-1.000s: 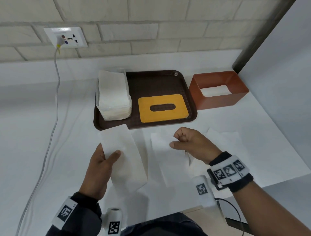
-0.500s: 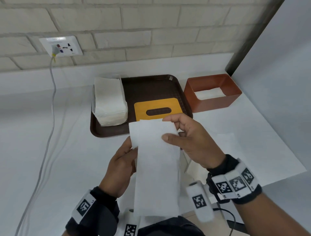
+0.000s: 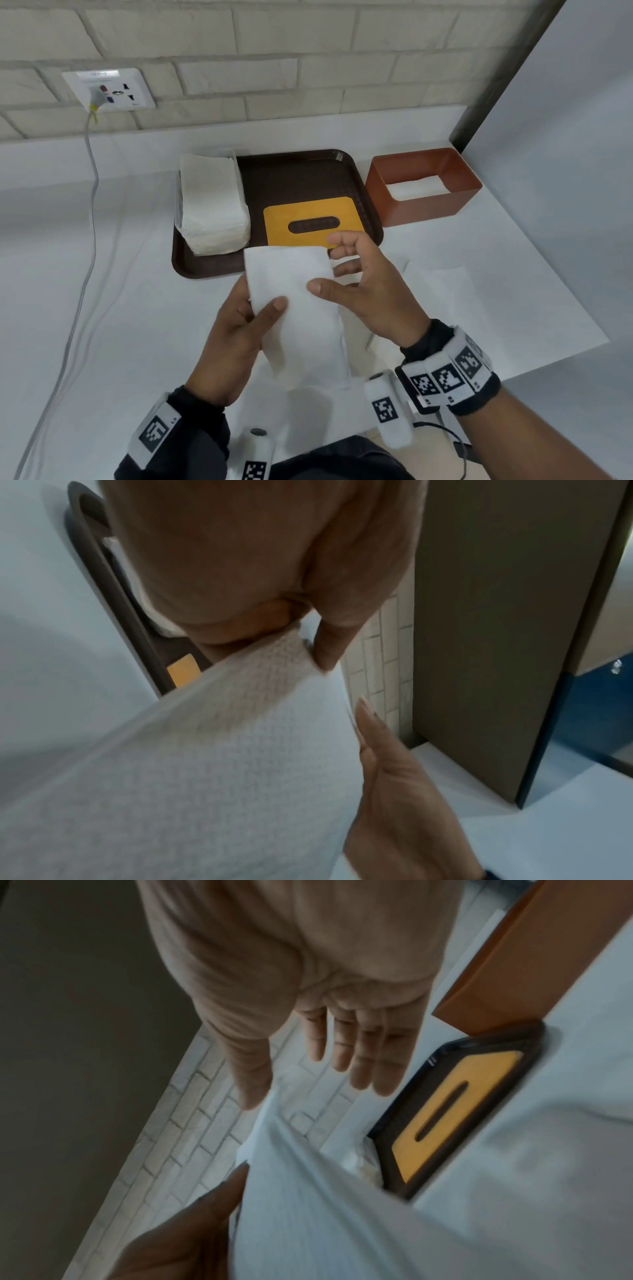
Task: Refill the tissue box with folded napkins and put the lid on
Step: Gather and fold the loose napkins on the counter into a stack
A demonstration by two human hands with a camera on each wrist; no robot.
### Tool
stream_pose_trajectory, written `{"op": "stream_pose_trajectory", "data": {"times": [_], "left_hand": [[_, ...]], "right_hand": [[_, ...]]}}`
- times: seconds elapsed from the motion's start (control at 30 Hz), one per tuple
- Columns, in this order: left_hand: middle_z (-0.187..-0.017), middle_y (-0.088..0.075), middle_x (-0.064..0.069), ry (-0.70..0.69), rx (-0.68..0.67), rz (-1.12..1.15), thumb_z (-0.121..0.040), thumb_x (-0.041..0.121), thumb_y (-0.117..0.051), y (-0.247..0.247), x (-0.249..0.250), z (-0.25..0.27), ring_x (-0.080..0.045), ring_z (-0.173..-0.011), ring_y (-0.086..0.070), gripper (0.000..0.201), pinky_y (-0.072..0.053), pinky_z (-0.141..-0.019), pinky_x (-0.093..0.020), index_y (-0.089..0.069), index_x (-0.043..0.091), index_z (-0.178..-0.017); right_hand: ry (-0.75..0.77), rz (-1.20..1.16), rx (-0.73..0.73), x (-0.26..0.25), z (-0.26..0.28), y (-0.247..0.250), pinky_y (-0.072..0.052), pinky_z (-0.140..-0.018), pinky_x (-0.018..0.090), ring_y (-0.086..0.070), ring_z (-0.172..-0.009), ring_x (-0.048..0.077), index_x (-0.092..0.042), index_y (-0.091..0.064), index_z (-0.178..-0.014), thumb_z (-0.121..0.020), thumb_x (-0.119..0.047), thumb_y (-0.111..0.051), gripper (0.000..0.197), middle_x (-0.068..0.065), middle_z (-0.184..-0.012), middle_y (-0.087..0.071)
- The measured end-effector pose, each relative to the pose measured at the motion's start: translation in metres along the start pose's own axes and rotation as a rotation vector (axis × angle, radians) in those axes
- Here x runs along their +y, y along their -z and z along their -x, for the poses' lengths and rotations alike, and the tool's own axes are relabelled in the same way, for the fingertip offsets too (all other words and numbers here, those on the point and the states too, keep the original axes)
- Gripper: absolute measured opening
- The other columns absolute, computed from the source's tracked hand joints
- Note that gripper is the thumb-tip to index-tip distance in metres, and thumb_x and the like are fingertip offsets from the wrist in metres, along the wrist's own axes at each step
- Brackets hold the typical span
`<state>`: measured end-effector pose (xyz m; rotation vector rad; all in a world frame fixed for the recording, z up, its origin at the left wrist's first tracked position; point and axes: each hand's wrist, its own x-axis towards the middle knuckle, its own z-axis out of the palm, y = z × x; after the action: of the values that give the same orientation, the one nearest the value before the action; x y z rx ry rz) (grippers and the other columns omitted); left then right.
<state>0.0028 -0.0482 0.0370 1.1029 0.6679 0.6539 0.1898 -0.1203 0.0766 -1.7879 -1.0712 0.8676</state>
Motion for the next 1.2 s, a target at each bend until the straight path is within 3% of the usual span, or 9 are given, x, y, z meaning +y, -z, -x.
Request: {"op": "stream_pose_trajectory", "data": {"times": [0.13, 0.23, 0.37, 0.53, 0.63, 0.7, 0.83, 0.97, 1.2], "left_hand": [[-0.131, -0.068, 0.000, -0.039, 0.076, 0.106, -0.095, 0.016, -0.053, 0.002, -0.002, -0.004, -0.024, -0.121, -0.064, 0.044, -0.060, -0.087, -0.034, -0.050, 0.022, -0.138], [-0.128, -0.067, -0.005, -0.089, 0.024, -0.088, -0.095, 0.018, -0.063, -0.005, -0.003, -0.006, -0.027, -0.117, -0.066, 0.044, -0.059, -0.087, -0.044, -0.050, 0.026, -0.136], [-0.126, -0.068, -0.001, -0.172, 0.131, -0.150, -0.090, 0.011, -0.067, -0.006, -0.002, -0.010, -0.022, -0.114, -0.067, 0.045, -0.056, -0.090, -0.047, -0.052, 0.025, -0.129], [-0.123, -0.069, 0.007, -0.086, 0.028, -0.215, -0.081, 0.010, -0.069, -0.005, -0.006, -0.008, -0.016, -0.109, -0.070, 0.057, -0.062, -0.081, -0.037, -0.050, 0.034, -0.130], [-0.123, -0.071, 0.001, -0.033, 0.102, -0.118, -0.081, 0.004, -0.068, 0.003, -0.010, -0.008, -0.021, -0.107, -0.071, 0.059, -0.063, -0.078, -0.038, -0.050, 0.029, -0.132], [-0.123, -0.071, 0.002, -0.019, 0.166, -0.071, -0.083, 0.001, -0.066, 0.012, -0.011, -0.008, -0.020, -0.106, -0.071, 0.058, -0.063, -0.073, -0.036, -0.050, 0.029, -0.130], [-0.122, -0.071, 0.003, 0.004, 0.198, -0.045, -0.092, -0.007, -0.056, 0.023, -0.013, -0.005, -0.016, -0.104, -0.071, 0.054, -0.062, -0.069, -0.031, -0.050, 0.025, -0.136], [-0.119, -0.073, -0.002, 0.051, 0.193, -0.021, -0.094, -0.005, -0.054, 0.025, -0.019, -0.001, -0.015, -0.097, -0.073, 0.046, -0.061, -0.066, -0.026, -0.052, 0.020, -0.133], [-0.116, -0.073, -0.003, 0.089, 0.181, -0.049, -0.092, -0.002, -0.057, 0.024, -0.027, 0.001, -0.018, -0.097, -0.073, 0.041, -0.061, -0.065, -0.027, -0.055, 0.021, -0.126]], "right_hand": [[-0.148, -0.088, -0.168, 0.016, 0.014, -0.013, -0.052, -0.097, 0.032, -0.058, -0.116, 0.004, -0.031, -0.028, -0.151, -0.073, -0.062, -0.073, 0.095, -0.014, -0.134, -0.055], [-0.078, -0.114, -0.226, 0.018, 0.020, -0.033, -0.053, -0.099, 0.036, -0.061, -0.117, 0.004, -0.033, -0.030, -0.148, -0.085, -0.049, -0.071, 0.077, -0.016, -0.130, -0.061], [-0.073, -0.109, -0.130, 0.023, 0.018, -0.031, -0.052, -0.100, 0.038, -0.062, -0.116, 0.009, -0.026, -0.029, -0.147, -0.092, -0.040, -0.065, 0.067, -0.009, -0.131, -0.062], [-0.052, -0.005, -0.127, 0.032, 0.020, -0.019, -0.056, -0.087, 0.044, -0.068, -0.099, 0.017, -0.022, -0.051, -0.126, -0.095, -0.033, -0.062, 0.035, -0.003, -0.112, -0.070], [-0.157, -0.049, -0.135, 0.042, 0.012, 0.007, -0.059, -0.072, 0.028, -0.070, -0.083, 0.012, -0.021, -0.058, -0.121, -0.092, -0.037, -0.068, 0.035, -0.004, -0.105, -0.068], [-0.220, 0.113, -0.031, 0.064, -0.001, 0.037, -0.054, -0.071, 0.023, -0.066, -0.078, 0.008, -0.021, -0.064, -0.117, -0.089, -0.038, -0.070, 0.033, -0.005, -0.104, -0.067], [-0.508, 0.709, 0.146, 0.115, -0.024, 0.091, -0.048, -0.096, 0.041, -0.060, -0.113, 0.027, -0.025, -0.052, -0.133, -0.086, -0.050, -0.066, 0.055, 0.004, -0.130, -0.055], [-0.661, 0.765, 0.157, 0.141, -0.026, 0.107, -0.045, -0.097, 0.046, -0.055, -0.120, 0.037, -0.023, -0.040, -0.144, -0.085, -0.052, -0.066, 0.070, 0.009, -0.138, -0.043], [-0.623, 0.719, 0.179, 0.153, -0.031, 0.114, -0.048, -0.089, 0.041, -0.060, -0.103, 0.031, -0.023, -0.054, -0.121, -0.081, -0.049, -0.073, 0.051, 0.006, -0.123, -0.047]]}}
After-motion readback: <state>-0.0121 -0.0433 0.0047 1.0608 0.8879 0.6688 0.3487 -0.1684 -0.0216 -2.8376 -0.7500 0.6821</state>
